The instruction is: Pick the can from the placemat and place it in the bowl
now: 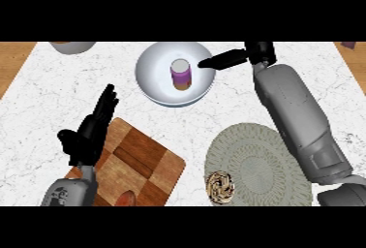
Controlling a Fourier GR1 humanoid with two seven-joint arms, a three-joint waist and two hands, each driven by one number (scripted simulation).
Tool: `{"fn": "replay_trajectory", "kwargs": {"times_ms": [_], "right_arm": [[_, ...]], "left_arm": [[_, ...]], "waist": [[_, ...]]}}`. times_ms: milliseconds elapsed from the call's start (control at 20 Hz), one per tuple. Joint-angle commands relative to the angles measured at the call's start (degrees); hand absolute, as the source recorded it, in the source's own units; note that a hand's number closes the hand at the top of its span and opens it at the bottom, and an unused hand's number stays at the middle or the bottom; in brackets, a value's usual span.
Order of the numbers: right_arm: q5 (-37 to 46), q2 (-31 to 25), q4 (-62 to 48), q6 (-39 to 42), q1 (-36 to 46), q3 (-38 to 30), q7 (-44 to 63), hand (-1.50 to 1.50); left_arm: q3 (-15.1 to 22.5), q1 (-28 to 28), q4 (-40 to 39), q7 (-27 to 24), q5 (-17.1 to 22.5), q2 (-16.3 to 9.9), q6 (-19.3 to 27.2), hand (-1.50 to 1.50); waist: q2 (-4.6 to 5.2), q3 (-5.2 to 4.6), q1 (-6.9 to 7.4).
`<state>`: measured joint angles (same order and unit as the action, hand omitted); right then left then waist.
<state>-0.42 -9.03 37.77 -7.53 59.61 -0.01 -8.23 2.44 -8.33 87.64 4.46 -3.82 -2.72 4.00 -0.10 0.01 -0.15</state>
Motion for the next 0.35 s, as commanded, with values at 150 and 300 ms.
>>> {"fn": "replay_trajectory", "kwargs": {"times_ms": [150,300], "right_arm": [[0.7,-0.3,10.5,4.3,-8.0,1.9,3.1,-1.50],[0.7,0.0,12.3,5.4,-12.9,1.8,-0.5,-1.50]], "left_arm": [[0.4,2.0,4.1,3.0,0.2,-0.5,-0.9,0.00],[-0.8,0.4,-1.5,-2.4,0.0,0.0,-0.7,0.00]], "waist": [[-0.02,-0.02,0.22],[0.09,-0.02,0.17]]}}
